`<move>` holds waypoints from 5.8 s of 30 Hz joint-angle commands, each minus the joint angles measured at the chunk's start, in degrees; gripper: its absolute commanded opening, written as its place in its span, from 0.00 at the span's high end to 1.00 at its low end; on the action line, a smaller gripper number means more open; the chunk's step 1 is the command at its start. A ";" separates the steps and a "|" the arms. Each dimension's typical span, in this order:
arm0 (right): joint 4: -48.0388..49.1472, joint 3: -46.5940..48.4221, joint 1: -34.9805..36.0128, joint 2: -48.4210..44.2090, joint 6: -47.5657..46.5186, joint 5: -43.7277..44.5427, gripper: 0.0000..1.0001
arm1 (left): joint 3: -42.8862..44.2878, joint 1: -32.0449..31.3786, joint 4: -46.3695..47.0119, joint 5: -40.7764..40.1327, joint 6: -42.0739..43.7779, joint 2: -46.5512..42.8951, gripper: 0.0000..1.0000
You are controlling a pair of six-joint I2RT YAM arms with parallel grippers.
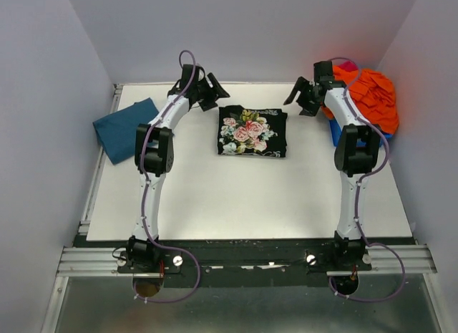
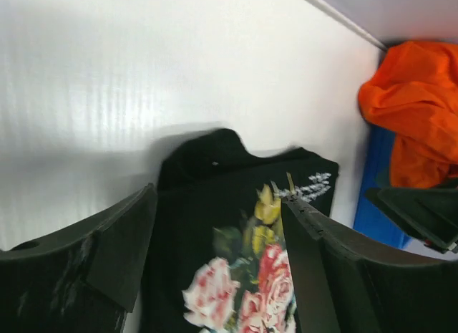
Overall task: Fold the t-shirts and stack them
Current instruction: Fold the long partially folded tshirt into a neat square, then put the neatly folded tshirt into the corner of the board with both arms
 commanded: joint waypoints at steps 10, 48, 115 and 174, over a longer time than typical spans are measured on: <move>9.08 -10.84 -0.45 -2.12 -4.24 -8.77 0.30 | -9.43 1.63 6.77 3.38 4.21 -2.81 0.29; 11.27 -12.22 1.22 -4.83 -2.83 -8.96 0.99 | -5.93 1.11 17.51 9.97 3.68 1.14 1.00; 1.78 2.71 5.27 6.94 -2.31 -2.09 0.20 | -27.91 0.84 30.16 -1.37 3.25 -5.46 0.38; 27.09 -29.98 6.41 -17.40 -1.69 -15.36 0.99 | -48.01 0.14 45.54 -3.82 10.72 -24.42 1.00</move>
